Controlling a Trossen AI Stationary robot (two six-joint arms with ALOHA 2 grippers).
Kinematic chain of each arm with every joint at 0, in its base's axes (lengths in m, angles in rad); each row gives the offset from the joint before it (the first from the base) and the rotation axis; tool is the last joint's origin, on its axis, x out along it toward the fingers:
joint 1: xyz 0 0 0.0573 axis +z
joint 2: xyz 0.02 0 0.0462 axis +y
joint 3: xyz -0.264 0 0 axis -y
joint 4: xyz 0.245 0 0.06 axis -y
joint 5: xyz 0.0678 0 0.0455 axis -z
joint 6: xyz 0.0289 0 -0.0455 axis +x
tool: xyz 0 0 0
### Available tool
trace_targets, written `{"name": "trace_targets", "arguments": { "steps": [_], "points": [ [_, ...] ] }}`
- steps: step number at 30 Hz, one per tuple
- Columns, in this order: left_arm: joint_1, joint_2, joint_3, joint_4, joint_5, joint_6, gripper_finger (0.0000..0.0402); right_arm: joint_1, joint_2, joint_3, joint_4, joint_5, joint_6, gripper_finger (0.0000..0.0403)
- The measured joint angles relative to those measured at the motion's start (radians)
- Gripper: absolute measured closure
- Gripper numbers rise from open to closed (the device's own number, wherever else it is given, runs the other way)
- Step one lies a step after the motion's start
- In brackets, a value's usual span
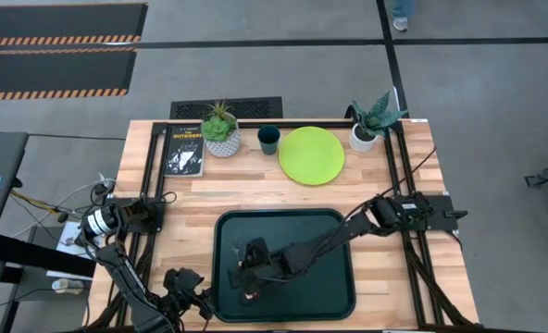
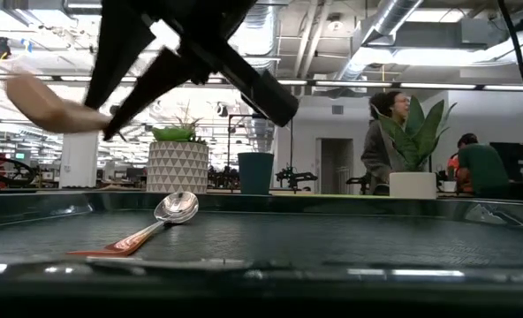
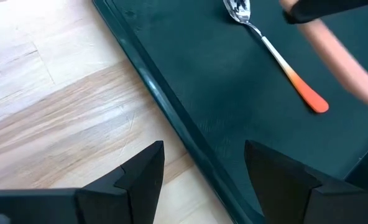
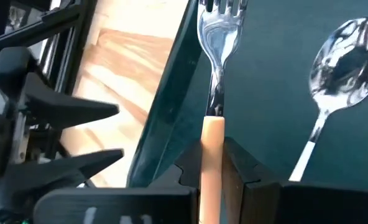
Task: Pick and place plate/cup/fork/spoon on tray
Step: Put the light orange fork to the left of the orange spoon on the black serving tray
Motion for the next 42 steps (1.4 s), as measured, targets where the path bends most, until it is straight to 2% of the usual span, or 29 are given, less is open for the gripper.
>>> {"name": "trace_targets", "arguments": {
  "steps": [11, 21, 37, 42],
  "points": [
    [0.0, 0.0, 0.0, -0.003, -0.021, 0.007, 0.0191, -0.007, 0.045, 0.0, 0.011, -0.014, 0.053, 0.0358],
    [0.0, 0.0, 0.0, -0.002, -0.029, 0.014, 0.0191, -0.007, 0.047, 0.0, 0.019, -0.037, 0.023, 0.0353],
    [0.0, 0.0, 0.0, -0.002, -0.044, 0.015, 0.0191, -0.01, 0.047, 0.0, 0.02, -0.048, -0.007, 0.0264],
    [0.0, 0.0, 0.0, -0.002, -0.043, 0.015, 0.0191, -0.015, 0.047, 0.012, 0.031, -0.092, -0.136, 0.0247]
  ]
}}
